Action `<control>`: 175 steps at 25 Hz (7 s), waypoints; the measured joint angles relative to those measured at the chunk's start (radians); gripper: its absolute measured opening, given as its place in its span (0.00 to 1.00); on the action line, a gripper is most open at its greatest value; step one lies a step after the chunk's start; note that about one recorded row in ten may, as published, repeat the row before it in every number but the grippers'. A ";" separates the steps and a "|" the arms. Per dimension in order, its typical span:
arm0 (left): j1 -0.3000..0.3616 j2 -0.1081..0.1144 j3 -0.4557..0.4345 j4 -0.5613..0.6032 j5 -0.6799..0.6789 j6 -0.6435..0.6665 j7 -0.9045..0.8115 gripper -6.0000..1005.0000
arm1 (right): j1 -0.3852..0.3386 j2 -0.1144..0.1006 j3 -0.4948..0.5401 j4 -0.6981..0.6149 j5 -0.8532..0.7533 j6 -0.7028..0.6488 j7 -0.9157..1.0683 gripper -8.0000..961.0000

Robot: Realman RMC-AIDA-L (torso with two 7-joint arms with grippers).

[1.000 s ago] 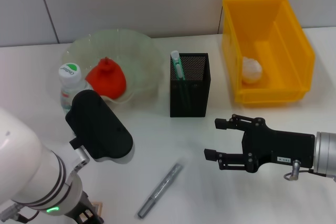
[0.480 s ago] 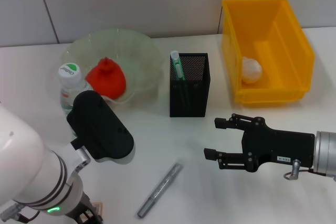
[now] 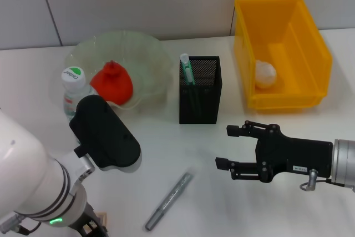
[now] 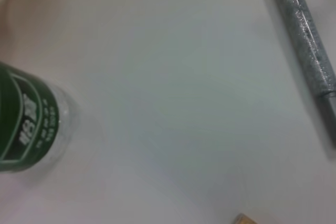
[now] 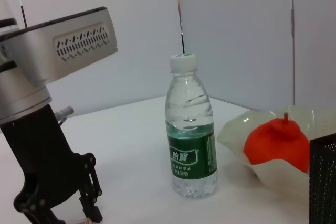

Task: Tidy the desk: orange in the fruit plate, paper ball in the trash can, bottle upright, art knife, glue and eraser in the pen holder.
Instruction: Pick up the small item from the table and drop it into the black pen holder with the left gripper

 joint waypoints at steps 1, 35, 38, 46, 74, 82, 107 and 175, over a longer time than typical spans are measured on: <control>0.000 0.000 0.000 0.000 0.001 0.000 0.000 0.45 | -0.001 0.000 0.000 0.000 0.000 0.000 0.000 0.85; -0.035 0.000 -0.100 0.133 -0.084 -0.184 -0.001 0.33 | -0.008 -0.002 0.008 -0.016 -0.002 0.093 -0.001 0.85; -0.046 0.000 -0.098 0.120 -0.084 -0.180 -0.001 0.34 | -0.008 -0.002 0.006 -0.016 -0.002 0.099 -0.002 0.85; -0.113 0.000 -0.107 0.028 -0.115 -0.191 -0.009 0.34 | -0.007 0.000 0.005 -0.032 0.000 0.107 -0.014 0.85; -0.120 0.000 -0.168 -0.184 -0.260 -0.396 -0.011 0.64 | -0.010 -0.001 0.006 -0.045 -0.005 0.124 -0.027 0.85; -0.115 0.000 -0.168 -0.234 -0.273 -0.412 -0.010 0.64 | -0.011 0.000 0.003 -0.055 -0.004 0.133 -0.042 0.85; -0.115 0.000 -0.160 -0.293 -0.274 -0.485 -0.006 0.64 | -0.008 0.000 0.001 -0.055 -0.001 0.135 -0.042 0.85; -0.125 0.000 -0.145 -0.363 -0.323 -0.529 -0.006 0.44 | -0.003 0.000 0.000 -0.077 -0.006 0.148 -0.052 0.85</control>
